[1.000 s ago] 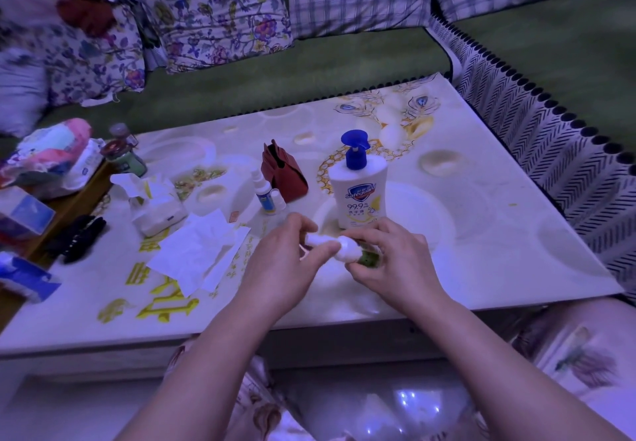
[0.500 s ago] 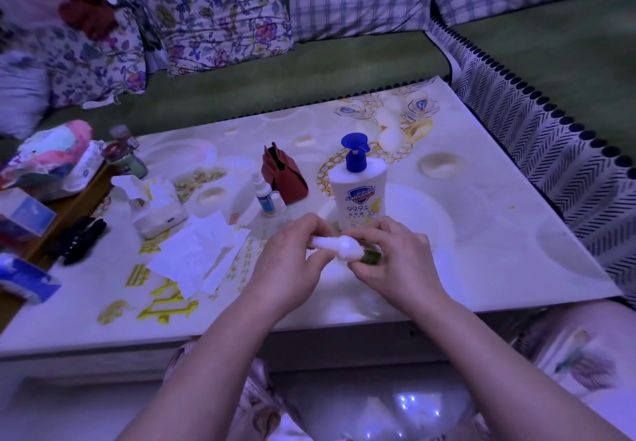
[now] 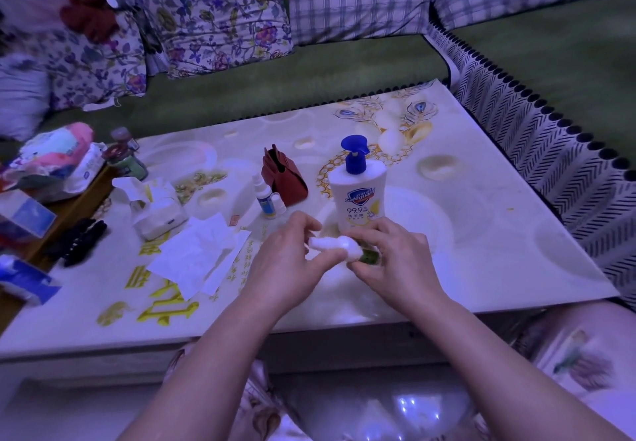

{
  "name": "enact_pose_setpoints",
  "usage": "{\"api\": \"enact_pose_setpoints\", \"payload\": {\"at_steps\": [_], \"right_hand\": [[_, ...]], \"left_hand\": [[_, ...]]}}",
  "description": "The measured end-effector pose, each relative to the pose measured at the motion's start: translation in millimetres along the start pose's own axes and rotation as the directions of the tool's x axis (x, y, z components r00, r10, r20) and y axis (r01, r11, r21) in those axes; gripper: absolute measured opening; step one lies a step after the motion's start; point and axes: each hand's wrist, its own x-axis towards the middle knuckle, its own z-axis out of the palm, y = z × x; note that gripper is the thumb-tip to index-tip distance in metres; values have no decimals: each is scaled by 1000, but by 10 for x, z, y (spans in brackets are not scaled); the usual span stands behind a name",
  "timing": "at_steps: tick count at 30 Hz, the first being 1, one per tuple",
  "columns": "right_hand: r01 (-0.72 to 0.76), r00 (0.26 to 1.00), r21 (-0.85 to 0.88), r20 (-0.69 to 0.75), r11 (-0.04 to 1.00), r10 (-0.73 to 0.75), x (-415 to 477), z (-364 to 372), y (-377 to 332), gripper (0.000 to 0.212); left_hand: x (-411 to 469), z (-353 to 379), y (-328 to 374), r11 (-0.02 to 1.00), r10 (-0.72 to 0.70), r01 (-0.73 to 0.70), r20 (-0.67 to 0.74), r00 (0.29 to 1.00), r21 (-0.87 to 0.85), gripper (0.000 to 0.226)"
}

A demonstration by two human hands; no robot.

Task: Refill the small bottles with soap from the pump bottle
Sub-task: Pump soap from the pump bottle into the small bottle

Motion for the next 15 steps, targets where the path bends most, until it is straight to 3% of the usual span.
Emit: {"api": "enact_pose_setpoints", "payload": {"at_steps": [2, 6, 9, 11, 15], "right_hand": [[9, 1000, -8, 5, 1000, -9, 1, -1, -4, 32], [11, 1000, -18, 30, 1000, -10, -1, -7, 1, 34], [9, 1000, -21, 19, 1000, -9, 0, -10, -1, 34], [11, 1000, -22, 19, 1000, -11, 1, -13, -8, 33], [13, 999, -34, 34, 999, -12, 17, -24, -12, 35]], "left_hand": [[17, -3, 2, 999, -10, 11, -18, 1000, 53, 21], [19, -3, -17, 991, 133, -133, 7, 991, 15, 14], [21, -5, 6, 999, 39, -40, 10, 999, 38, 29], [42, -1, 11, 994, -10, 11, -1, 1000, 109, 26], [35, -1, 17, 993, 109, -109, 11, 994, 45, 12]]}}
